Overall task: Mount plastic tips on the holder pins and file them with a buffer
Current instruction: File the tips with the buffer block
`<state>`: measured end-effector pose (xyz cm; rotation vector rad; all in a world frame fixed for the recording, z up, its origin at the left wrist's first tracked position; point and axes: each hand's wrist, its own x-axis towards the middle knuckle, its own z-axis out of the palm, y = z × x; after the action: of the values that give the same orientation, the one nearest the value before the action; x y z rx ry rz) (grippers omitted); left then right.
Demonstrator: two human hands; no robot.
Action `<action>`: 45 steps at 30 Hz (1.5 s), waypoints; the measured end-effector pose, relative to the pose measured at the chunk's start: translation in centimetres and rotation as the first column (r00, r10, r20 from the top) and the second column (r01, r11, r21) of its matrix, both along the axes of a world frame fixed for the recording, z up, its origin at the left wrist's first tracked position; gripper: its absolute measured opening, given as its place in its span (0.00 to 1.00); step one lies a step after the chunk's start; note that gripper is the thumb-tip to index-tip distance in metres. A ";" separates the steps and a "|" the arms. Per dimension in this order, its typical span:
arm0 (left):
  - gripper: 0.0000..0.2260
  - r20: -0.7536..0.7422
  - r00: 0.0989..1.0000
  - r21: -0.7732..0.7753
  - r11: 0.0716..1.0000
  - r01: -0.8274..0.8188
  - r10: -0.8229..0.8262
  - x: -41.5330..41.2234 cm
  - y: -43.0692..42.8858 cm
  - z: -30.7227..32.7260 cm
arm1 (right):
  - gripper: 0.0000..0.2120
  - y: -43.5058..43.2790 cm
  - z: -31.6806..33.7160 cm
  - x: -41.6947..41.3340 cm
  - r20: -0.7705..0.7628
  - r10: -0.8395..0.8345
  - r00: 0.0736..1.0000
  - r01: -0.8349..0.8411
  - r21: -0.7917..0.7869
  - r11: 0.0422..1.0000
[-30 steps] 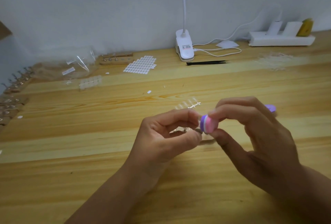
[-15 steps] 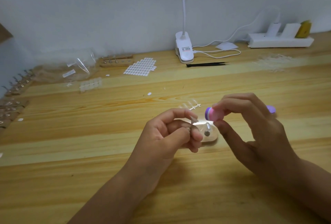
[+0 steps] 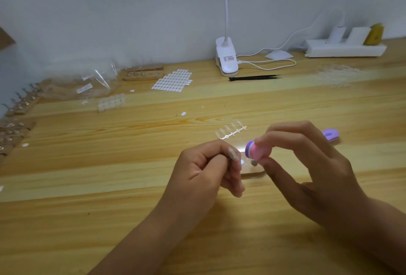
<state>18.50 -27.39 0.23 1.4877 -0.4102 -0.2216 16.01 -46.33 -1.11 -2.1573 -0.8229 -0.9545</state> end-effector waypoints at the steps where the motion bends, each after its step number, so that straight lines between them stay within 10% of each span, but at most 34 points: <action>1: 0.13 -0.008 1.000 0.009 1.000 0.008 -0.008 0.0 0.0 0.0 | 0.10 0.0 0.0 0.1 0.004 -0.003 1.000 0.003 0.007 1.000; 11: 0.08 0.181 0.980 0.163 0.985 0.059 -0.089 0.2 0.8 -0.4 | 0.12 -0.7 0.1 0.4 -0.035 -0.047 0.998 0.049 0.045 0.998; 20: 0.07 0.626 0.780 0.324 0.904 -0.278 0.016 -0.1 0.5 -0.5 | 0.12 -0.5 0.2 0.1 -0.037 -0.015 0.999 0.012 -0.069 0.998; 45: 0.07 0.750 0.659 0.312 0.855 -0.415 0.046 0.0 0.7 -0.8 | 0.12 0.4 -0.3 -0.1 -0.023 0.025 0.999 -0.027 -0.077 0.997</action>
<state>18.47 -26.67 -0.61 2.0684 -0.8306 0.5651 15.90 -45.94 -1.36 -2.2138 -0.8880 -0.8973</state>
